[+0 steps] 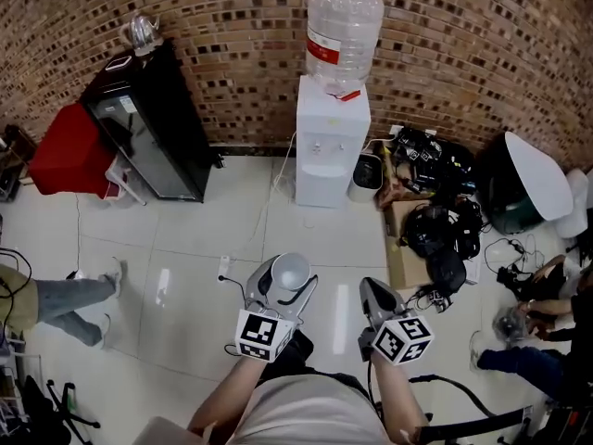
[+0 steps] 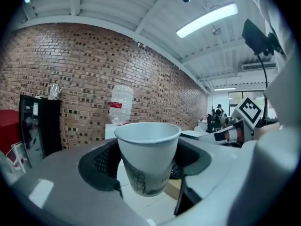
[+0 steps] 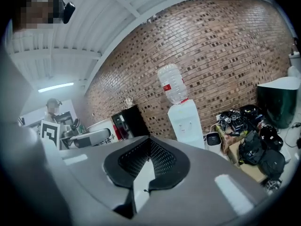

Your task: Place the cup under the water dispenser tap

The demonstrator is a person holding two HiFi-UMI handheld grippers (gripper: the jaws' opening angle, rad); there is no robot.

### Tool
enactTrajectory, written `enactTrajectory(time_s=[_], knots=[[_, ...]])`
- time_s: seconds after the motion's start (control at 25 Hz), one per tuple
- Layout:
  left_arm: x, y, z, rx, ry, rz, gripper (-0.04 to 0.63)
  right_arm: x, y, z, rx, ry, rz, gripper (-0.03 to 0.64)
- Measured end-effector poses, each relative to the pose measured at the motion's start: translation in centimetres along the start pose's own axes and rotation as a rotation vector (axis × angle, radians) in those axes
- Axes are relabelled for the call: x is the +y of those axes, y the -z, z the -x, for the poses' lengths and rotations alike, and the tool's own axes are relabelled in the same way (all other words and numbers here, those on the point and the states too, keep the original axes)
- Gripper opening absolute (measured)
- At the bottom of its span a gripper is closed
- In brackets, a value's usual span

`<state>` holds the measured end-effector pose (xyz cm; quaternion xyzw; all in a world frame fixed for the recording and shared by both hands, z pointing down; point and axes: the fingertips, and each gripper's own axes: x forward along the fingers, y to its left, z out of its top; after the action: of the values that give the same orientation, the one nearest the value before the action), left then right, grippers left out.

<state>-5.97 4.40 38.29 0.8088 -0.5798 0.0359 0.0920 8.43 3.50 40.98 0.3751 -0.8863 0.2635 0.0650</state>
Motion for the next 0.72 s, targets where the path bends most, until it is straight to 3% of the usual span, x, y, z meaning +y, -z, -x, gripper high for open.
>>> enactTrajectory(time_s=[0.36,0.72], knots=[[6.1,-1.5,-7.6,-0.007,0.067,-0.002,0.348,-1.3,-4.6,-9.8,0.025,0.005,0.049,0.000],[11.2,1.9,-17.5,0.026,0.033,-0.040,0.348,-6.0,-5.9,-18.5,0.075,-0.007,0.096,0.000]])
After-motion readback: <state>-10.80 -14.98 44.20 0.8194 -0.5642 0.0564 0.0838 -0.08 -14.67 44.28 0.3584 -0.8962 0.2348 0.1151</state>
